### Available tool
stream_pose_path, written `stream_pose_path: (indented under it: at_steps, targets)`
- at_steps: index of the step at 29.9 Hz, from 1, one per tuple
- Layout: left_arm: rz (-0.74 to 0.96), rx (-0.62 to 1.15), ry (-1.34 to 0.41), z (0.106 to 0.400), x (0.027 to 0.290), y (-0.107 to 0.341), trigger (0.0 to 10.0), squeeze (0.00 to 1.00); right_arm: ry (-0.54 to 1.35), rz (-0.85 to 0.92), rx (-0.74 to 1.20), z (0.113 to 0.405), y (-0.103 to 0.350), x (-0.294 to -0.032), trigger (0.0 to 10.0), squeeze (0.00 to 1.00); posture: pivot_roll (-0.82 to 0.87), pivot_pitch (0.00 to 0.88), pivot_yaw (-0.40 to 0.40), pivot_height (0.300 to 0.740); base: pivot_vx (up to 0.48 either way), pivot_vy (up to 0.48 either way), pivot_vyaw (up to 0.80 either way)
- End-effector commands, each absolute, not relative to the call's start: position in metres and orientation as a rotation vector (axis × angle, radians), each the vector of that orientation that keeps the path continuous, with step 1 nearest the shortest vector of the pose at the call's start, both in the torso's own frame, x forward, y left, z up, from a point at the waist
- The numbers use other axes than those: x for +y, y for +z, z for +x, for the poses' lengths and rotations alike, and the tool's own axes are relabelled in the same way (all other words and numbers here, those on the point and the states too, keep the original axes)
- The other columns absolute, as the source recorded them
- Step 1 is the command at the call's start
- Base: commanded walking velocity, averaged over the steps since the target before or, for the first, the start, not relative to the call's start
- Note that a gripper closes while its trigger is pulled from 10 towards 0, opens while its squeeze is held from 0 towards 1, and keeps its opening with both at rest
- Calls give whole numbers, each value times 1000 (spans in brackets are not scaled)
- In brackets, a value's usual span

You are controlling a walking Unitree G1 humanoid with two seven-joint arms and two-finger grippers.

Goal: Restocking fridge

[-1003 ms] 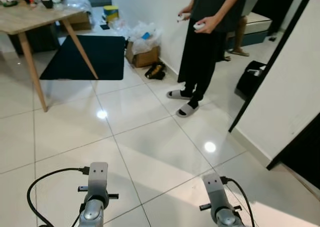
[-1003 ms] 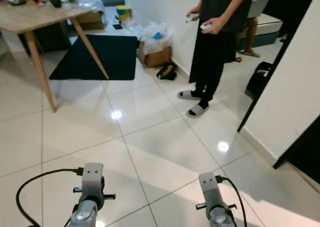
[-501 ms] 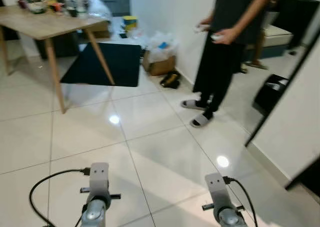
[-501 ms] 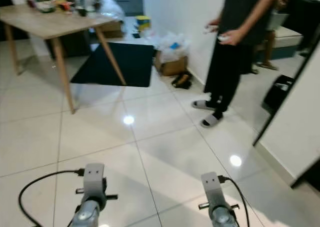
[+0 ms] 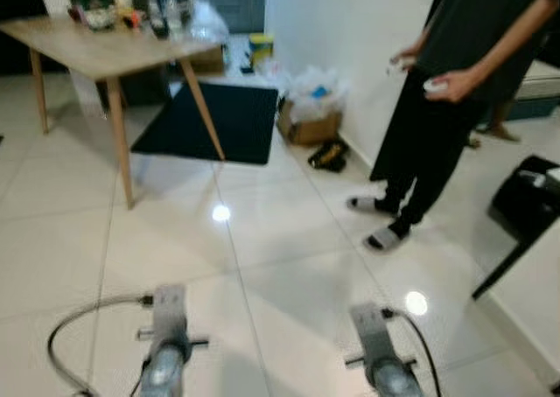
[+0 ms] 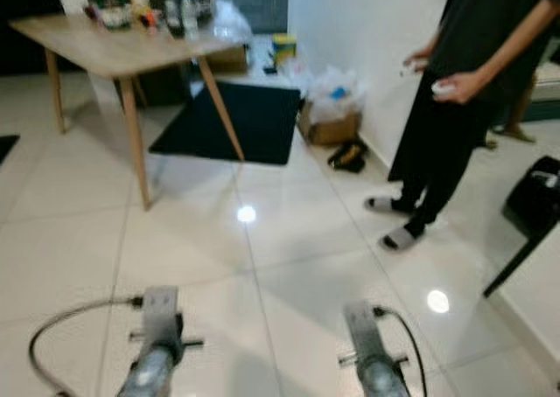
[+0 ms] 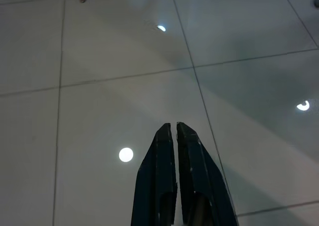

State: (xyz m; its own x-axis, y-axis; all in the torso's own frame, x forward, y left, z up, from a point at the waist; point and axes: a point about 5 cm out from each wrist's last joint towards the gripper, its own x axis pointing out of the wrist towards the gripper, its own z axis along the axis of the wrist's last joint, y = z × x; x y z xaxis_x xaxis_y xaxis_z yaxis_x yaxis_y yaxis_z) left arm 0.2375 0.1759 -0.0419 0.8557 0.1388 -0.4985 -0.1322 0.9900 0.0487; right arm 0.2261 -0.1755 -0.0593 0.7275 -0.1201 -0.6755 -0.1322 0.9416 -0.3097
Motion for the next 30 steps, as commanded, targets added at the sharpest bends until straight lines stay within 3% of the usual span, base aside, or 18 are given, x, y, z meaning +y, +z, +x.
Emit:
stream_pose_path:
  at_steps: [1, 30]
  targets:
    - [9, 536, 132, 237, 173, -43, 10000, 0, -15, -366, 780, 222, -61, -186, 10000, 0, -3, 0, -38, 740, 461, 0, 0]
    - [14, 537, 125, 238, 172, -43, 10000, 0, -21, -364, 786, 220, -62, -186, 10000, 0, -6, 0, -28, 740, 438, 0, 0]
